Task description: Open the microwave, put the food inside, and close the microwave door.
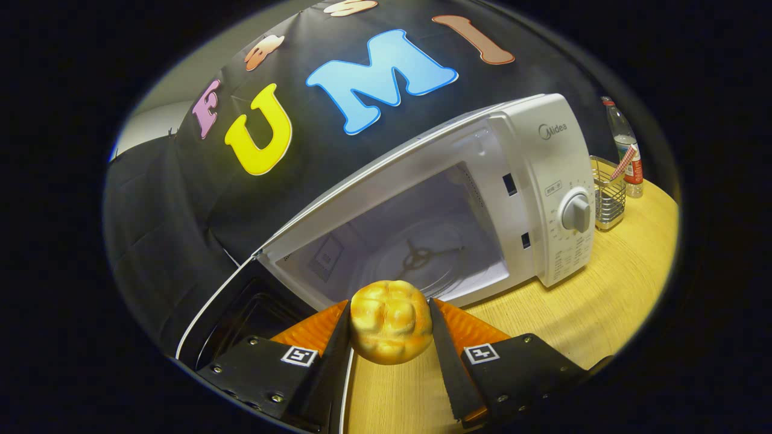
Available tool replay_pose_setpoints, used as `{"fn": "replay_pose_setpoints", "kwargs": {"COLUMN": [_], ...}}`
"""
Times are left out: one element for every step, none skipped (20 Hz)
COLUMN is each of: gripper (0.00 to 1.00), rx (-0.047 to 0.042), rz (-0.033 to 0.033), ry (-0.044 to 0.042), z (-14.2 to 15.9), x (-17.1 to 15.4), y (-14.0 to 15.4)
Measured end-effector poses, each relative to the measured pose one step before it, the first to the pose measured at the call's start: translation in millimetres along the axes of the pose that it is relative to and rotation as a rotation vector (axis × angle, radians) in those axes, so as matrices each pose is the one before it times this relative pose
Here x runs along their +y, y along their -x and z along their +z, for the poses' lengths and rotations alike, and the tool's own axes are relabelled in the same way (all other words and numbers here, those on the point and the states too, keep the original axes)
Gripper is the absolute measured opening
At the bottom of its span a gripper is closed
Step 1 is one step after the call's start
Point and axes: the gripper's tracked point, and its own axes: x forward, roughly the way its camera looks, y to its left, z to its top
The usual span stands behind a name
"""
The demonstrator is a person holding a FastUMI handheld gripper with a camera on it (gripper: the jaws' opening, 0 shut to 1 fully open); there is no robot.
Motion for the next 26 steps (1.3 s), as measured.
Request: {"fn": "replay_pose_setpoints", "kwargs": {"gripper": [0.73,0.73,0.73,0.73,0.73,0.73,0.73,0.73,0.73,0.73,0.73,0.73,0.73,0.77,0.77,0.77,0.77,0.77,0.77,0.80,0.82,0.88,0.91,0.93,0.93,0.93], "rx": [-0.00576,-0.00076,-0.00164,-0.00478,-0.00742,-0.00816,-0.00599,-0.00534,-0.00652,-0.00671,-0.00931,-0.00934,-0.00700,0.00084,0.00202,-0.00227,-0.00498,-0.00624,-0.00008,0.00195,-0.00230,-0.00319,-0.00377,-0.00415,-0.00171,0.00146], "rz": [-0.00228,-0.00425,-0.00201,-0.00110,-0.00481,-0.00705,-0.00675,0.00144,-0.00313,-0.00673,-0.00851,-0.01052,-0.00994,-0.00892,-0.01108,-0.00778,-0.00860,-0.00806,-0.00836,-0.00142,-0.00505,-0.00718,-0.00247,-0.00226,-0.00105,0.00131], "ry": [-0.00950,-0.01029,-0.01226,-0.01061,-0.00530,-0.00369,-0.00365,-0.00362,0.00219,0.00911,0.00727,0.00348,0.00243,0.00605,0.00884,0.00851,0.00778,0.00386,0.00117,-0.00201,0.00096,0.00784,0.00913,0.01084,0.00972,0.00800], "z": [-0.83,0.00,-0.53,0.30,0.75,2.09,1.84,2.19,0.95,1.23,0.83,0.95,-0.89,-2.07,-3.13,-1.42,-0.46,0.46,-0.92,-0.57,0.26,-0.99,0.32,1.31,0.72,0.77], "x": [-0.21,-0.99,-0.24,0.32,-1.53,-1.72,-1.55,-0.63,-0.70,-2.57,-2.78,-2.92,-2.27,-2.01,-2.06,-1.94,-2.11,-1.71,-1.28,-0.16,-0.09,-0.35,1.02,0.03,-0.16,1.01], "y": [-7.90,-8.92,-6.59,-7.24,-7.07,-6.62,-5.74,-6.16,-6.73,-5.99,-5.03,-5.30,-4.72,-5.44,-5.51,-3.80,-2.12,-3.45,-3.39,-1.56,-0.07,-0.55,0.71,0.95,2.19,3.24]}}
